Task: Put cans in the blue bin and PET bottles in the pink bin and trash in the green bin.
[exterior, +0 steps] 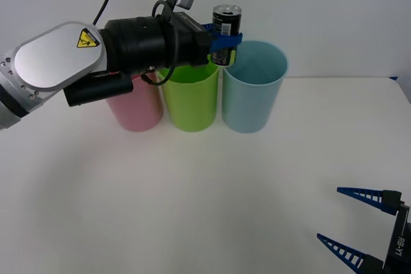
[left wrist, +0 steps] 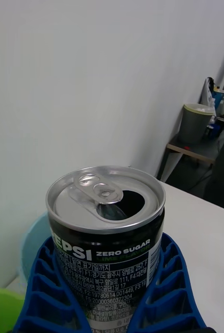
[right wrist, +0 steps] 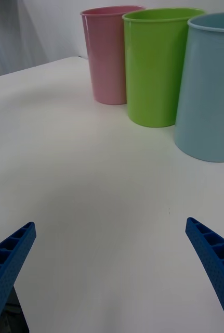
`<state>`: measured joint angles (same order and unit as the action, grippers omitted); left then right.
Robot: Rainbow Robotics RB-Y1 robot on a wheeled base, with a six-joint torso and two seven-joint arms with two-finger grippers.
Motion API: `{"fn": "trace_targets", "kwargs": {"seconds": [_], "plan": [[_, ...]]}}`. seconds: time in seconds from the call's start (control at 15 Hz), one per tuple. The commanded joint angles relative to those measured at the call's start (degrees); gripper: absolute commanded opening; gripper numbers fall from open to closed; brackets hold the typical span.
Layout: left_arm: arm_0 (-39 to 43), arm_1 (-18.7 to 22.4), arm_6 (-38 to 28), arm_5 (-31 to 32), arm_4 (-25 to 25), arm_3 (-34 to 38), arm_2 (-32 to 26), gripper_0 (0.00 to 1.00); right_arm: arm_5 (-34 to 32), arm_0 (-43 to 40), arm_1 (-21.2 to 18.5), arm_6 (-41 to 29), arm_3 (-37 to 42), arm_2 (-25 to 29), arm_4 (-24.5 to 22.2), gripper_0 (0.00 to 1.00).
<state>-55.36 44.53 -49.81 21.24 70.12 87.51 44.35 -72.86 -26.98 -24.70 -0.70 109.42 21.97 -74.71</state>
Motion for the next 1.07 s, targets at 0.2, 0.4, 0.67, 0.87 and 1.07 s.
{"fn": "trace_targets", "kwargs": {"seconds": [0.2, 0.4, 0.67, 0.87, 1.07], "plan": [[-4.9, -8.0, 0.6, 0.0, 4.1, -10.3, 1.2, 0.00, 0.0, 0.0, 0.0, 0.0, 0.0, 0.0, 0.0, 1.00], [-5.7, -12.7, 0.8, -0.1, 9.1, -16.2, 1.2, 0.00, 0.0, 0.0, 0.0, 0.0, 0.0, 0.0, 0.0, 1.00], [-6.8, -16.2, 0.8, -0.2, 10.6, -21.4, 1.2, 0.00, 0.0, 0.0, 0.0, 0.0, 0.0, 0.0, 0.0, 1.00], [-7.2, -16.2, 0.9, -1.8, 9.3, -21.5, 1.2, 0.00, 0.0, 0.0, 0.0, 0.0, 0.0, 0.0, 0.0, 1.00], [-7.1, -16.1, 0.9, -2.1, 9.1, -21.7, 1.3, 0.00, 0.0, 0.0, 0.0, 0.0, 0.0, 0.0, 0.0, 1.00]]}}
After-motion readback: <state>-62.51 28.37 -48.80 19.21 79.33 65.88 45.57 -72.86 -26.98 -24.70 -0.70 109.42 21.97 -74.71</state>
